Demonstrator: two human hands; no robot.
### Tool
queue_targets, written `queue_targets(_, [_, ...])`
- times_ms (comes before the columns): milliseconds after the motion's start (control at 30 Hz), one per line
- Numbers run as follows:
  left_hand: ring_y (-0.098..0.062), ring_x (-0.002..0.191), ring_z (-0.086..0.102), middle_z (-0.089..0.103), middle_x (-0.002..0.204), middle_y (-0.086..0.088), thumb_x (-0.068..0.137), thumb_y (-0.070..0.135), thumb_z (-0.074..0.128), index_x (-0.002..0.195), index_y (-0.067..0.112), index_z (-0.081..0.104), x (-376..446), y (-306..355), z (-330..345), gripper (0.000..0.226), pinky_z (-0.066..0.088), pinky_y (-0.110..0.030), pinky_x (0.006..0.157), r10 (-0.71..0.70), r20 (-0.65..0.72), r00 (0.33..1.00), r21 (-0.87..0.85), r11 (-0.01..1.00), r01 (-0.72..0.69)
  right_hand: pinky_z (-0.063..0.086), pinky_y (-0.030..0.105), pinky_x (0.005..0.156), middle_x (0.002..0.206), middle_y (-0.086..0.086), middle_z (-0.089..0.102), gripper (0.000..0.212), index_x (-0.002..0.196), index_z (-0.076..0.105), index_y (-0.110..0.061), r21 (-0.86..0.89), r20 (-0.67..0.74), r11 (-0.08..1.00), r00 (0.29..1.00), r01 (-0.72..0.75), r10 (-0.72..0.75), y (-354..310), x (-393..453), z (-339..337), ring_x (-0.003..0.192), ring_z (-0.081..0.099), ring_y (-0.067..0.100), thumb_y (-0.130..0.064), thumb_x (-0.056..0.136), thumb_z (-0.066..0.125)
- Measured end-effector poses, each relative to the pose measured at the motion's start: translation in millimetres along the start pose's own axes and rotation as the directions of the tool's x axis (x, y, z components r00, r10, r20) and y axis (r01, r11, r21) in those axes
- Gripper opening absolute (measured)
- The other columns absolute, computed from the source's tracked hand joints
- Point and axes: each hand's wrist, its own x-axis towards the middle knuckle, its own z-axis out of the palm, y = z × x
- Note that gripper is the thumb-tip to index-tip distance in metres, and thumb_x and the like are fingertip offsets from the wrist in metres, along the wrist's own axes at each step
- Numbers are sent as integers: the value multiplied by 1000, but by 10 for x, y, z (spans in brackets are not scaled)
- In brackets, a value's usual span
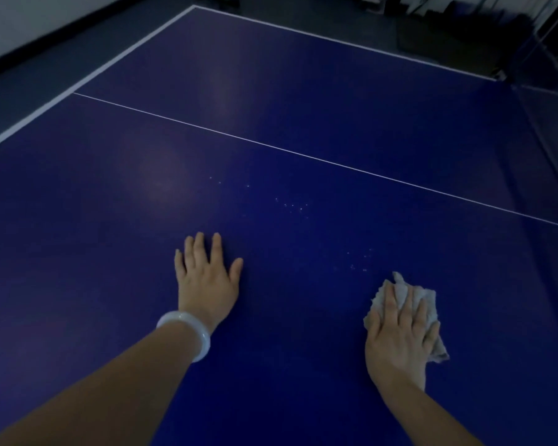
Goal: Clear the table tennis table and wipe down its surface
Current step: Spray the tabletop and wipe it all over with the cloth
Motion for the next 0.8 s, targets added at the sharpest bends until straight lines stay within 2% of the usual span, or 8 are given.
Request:
queue_targets(200, [-30,150,-2,7,162,-14,93,58,-2,156,15,4,31,12,135,75,-1,-50,122,-23,-69,997,69,997,27,-6,55,120,163,3,-17,63,153,-15,-38,21,21,995,995,-102,101,-38,307,-18,150,-12,29,-52,92,-7])
queue_targets(333, [-29,150,0,8,162,-14,94,58,0,156,16,7,67,18,153,75,0,-50,122,-29,-79,996,88,995,36,-4,64,117,164,9,-13,60,154,-16,-34,81,77,978,979,-192,186,-422,864,-84,149,-11,39,-43,103,14])
queue_targets(433, [-29,150,-1,7,162,-13,93,58,0,156,16,7,66,27,154,75,-1,-50,122,-28,-79,996,71,997,34,2,68,115,163,11,-17,69,150,-25,-35,-11,89,988,984,153,-151,-832,876,-8,147,-12,44,-38,103,24])
queue_targets(533, [-29,150,0,8,162,-14,94,58,0,156,16,8,67,13,161,75,-1,-49,122,-24,-87,996,73,997,30,2,66,117,165,9,-8,61,155,-12,-31,-76,85,813,817,577,-571,-891,489,197,149,-10,41,-46,101,10])
queue_targets(600, [-29,150,-1,7,162,-14,94,57,1,156,16,7,66,4,166,74,-1,-50,122,-23,-83,996,76,997,29,12,67,115,165,10,-2,63,157,-1,-27,-112,118,743,751,660,-650,-662,471,164,149,-4,42,-45,100,18])
queue_targets(667, [-30,150,0,9,162,-14,95,57,2,156,15,8,70,4,170,74,-1,-50,122,-19,-89,996,73,997,26,16,72,112,165,12,-3,67,158,2,-24,-220,107,776,805,591,-583,-377,771,87,147,-4,47,-38,100,32])
queue_targets(733, [-30,150,1,10,162,-15,95,57,2,156,15,9,74,8,165,74,-1,-50,122,-21,-80,997,70,997,26,12,71,113,164,10,-10,66,157,-6,-29,-167,56,943,958,288,-282,-242,1195,-38,147,-6,47,-37,101,29])
queue_targets(800, [-30,150,0,8,162,-14,94,57,0,156,15,7,70,16,155,74,-1,-50,122,-22,-69,997,87,996,28,3,66,116,164,9,-12,61,154,-16,-33,-16,66,999,997,-38,39,-389,1521,-133,148,-9,41,-43,104,18])
